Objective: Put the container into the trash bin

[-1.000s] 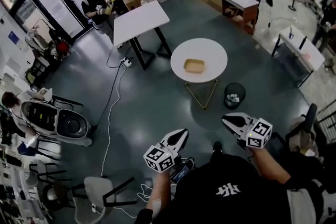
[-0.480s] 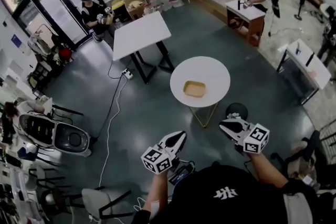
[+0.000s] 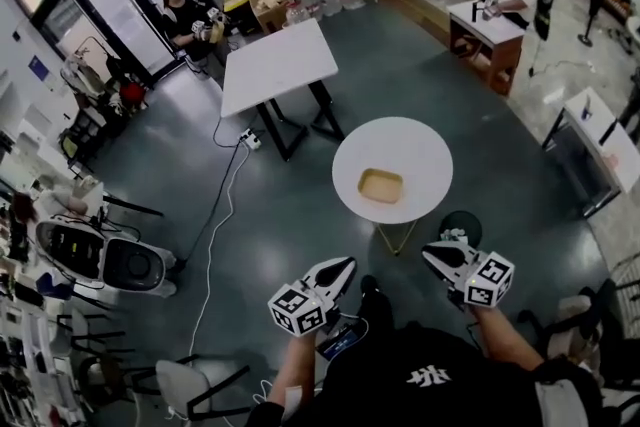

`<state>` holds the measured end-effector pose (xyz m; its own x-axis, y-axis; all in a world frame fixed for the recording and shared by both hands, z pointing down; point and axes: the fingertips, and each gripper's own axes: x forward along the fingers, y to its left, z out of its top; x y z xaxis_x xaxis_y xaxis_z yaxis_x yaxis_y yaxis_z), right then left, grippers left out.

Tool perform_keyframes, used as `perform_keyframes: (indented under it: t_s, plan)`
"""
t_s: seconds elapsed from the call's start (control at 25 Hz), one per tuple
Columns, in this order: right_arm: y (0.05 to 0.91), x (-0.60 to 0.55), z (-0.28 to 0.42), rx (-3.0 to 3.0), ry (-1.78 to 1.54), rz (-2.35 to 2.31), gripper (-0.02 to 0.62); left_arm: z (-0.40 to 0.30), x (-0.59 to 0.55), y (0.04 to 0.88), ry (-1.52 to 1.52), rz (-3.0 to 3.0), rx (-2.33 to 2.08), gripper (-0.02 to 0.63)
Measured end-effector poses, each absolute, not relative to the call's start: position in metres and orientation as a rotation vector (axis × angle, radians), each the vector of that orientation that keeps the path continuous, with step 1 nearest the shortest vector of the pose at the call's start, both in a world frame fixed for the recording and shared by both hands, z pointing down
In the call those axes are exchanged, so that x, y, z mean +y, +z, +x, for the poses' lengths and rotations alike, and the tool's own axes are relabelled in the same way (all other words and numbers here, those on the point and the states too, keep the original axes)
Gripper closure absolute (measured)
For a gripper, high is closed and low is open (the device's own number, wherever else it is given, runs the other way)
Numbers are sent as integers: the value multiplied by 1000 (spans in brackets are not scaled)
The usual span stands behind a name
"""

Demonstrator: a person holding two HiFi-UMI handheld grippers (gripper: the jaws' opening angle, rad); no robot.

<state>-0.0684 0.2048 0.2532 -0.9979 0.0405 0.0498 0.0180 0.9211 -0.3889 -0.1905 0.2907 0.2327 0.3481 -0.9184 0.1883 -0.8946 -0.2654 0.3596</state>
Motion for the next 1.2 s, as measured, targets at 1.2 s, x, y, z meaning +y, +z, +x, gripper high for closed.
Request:
perform_keyframes:
  t_s: [1.2]
  plan:
    - [285, -25, -281, -2911, 660, 282, 545, -433, 33, 272, 25, 2281, -1349, 603]
